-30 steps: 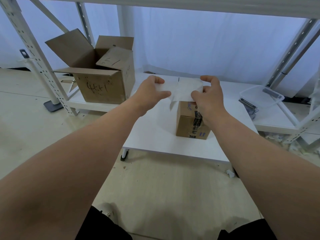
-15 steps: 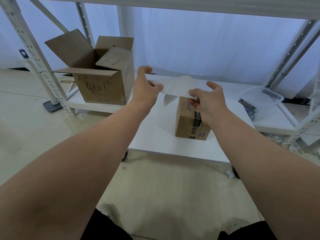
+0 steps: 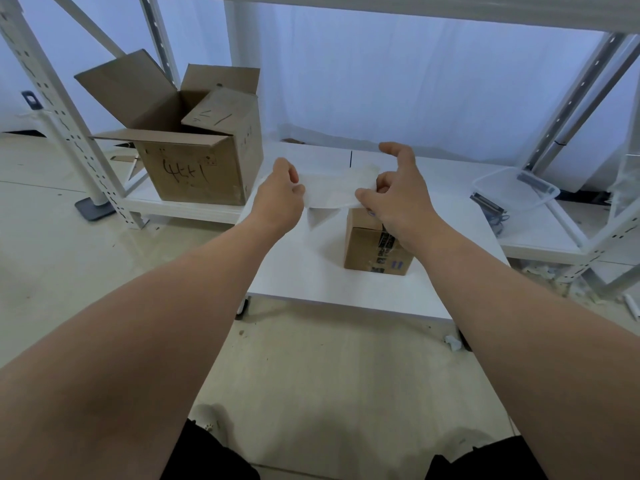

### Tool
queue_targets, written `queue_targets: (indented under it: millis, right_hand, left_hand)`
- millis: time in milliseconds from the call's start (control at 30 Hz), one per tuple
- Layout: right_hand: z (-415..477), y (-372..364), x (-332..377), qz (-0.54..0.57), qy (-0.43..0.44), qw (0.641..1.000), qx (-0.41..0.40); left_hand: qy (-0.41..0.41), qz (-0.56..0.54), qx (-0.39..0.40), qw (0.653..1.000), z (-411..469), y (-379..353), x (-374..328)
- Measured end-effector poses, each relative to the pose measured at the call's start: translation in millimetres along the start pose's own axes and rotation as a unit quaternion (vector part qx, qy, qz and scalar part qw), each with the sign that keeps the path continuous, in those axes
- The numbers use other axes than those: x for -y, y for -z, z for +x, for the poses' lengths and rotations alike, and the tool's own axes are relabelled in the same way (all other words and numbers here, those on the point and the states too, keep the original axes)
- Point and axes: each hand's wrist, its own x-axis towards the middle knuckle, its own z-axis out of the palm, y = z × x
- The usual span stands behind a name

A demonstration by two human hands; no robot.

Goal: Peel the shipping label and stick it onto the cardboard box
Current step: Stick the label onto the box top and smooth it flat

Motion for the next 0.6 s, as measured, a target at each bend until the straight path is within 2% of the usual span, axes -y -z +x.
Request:
queue_targets:
  millis: [300,600]
  right_hand:
    - [-2,11,-1,0.102,-0.072,0.991,-0.036]
    - [-2,17,-14,0.132,-0.108,0.984,-0.045]
  left_hand:
    - [0.005,-0.036,0.003,0.999,0,-3,-7]
    - [-0.017,-0.046,-0.014,0.999,0,-8,-10]
